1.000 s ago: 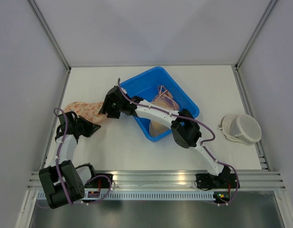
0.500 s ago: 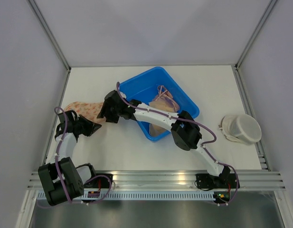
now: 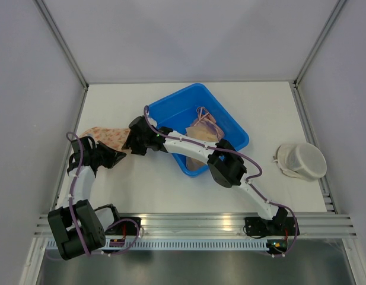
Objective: Unzip the laundry bag and remove the bra
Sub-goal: Unzip the laundry bag at the center of the board.
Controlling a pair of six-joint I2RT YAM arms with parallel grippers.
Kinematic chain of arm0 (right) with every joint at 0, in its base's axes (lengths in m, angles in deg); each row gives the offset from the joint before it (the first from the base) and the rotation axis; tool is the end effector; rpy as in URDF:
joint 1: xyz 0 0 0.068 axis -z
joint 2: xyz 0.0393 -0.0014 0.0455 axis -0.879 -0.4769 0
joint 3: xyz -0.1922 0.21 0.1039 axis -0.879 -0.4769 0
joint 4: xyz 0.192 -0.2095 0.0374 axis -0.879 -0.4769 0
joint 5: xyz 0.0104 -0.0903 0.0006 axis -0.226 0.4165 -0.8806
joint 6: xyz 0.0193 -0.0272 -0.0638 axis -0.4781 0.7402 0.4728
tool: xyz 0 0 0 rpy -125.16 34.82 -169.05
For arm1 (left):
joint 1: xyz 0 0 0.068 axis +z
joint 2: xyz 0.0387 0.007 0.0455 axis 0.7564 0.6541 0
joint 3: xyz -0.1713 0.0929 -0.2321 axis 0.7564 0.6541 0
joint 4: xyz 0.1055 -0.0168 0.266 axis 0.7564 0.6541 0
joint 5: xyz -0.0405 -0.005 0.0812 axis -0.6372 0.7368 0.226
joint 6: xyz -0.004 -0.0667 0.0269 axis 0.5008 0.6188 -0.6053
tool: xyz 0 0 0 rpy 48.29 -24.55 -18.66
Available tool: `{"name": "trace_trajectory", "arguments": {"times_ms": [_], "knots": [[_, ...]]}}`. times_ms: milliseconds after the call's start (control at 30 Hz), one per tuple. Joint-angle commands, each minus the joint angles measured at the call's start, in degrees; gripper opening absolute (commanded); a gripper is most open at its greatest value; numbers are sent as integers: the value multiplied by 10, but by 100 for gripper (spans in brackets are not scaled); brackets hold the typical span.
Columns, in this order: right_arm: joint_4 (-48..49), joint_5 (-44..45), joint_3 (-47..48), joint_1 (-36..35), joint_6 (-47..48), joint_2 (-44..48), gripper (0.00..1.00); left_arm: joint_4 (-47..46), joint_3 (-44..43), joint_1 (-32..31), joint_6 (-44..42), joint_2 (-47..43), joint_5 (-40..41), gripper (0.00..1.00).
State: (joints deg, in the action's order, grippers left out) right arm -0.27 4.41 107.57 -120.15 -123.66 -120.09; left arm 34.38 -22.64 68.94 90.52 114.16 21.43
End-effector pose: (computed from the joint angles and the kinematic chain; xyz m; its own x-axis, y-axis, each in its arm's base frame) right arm 0.3265 0.5344 0.1894 -0.9141 0.3273 -0.2393 0.0623 0.6965 0.7149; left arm 0.2256 0.0493 0.1914 -0.5347 -0.8139 -0.2273 -0.4671 0.5088 -0.7232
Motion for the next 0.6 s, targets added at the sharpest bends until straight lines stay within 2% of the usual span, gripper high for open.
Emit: {"name": "trace_trajectory", "arguments": {"times_ms": [0, 100, 200, 233, 300, 367, 400, 567], "knots": [[5, 8, 33, -1, -11, -11, 54, 0, -23, -1, -2, -8, -8, 2], [5, 16, 34, 0, -10, -12, 48, -1, -20, -1, -3, -8, -9, 2], [11, 16, 34, 4, -8, -16, 26, 4, -19, -1, -6, -12, 2, 2], [13, 16, 35, 6, -6, -16, 12, 11, -19, 0, -7, -14, 10, 2], [18, 17, 35, 8, -2, -13, 1, 27, -23, -1, -14, -16, 50, 2], [20, 19, 35, 9, 12, -5, 0, 72, -34, -1, -25, -11, 100, 2], [20, 20, 33, 10, 18, 2, 0, 85, -44, 1, -34, -2, 150, 2], [14, 15, 17, 15, 45, 25, 0, 111, -57, 34, -47, 10, 207, 2]]}}
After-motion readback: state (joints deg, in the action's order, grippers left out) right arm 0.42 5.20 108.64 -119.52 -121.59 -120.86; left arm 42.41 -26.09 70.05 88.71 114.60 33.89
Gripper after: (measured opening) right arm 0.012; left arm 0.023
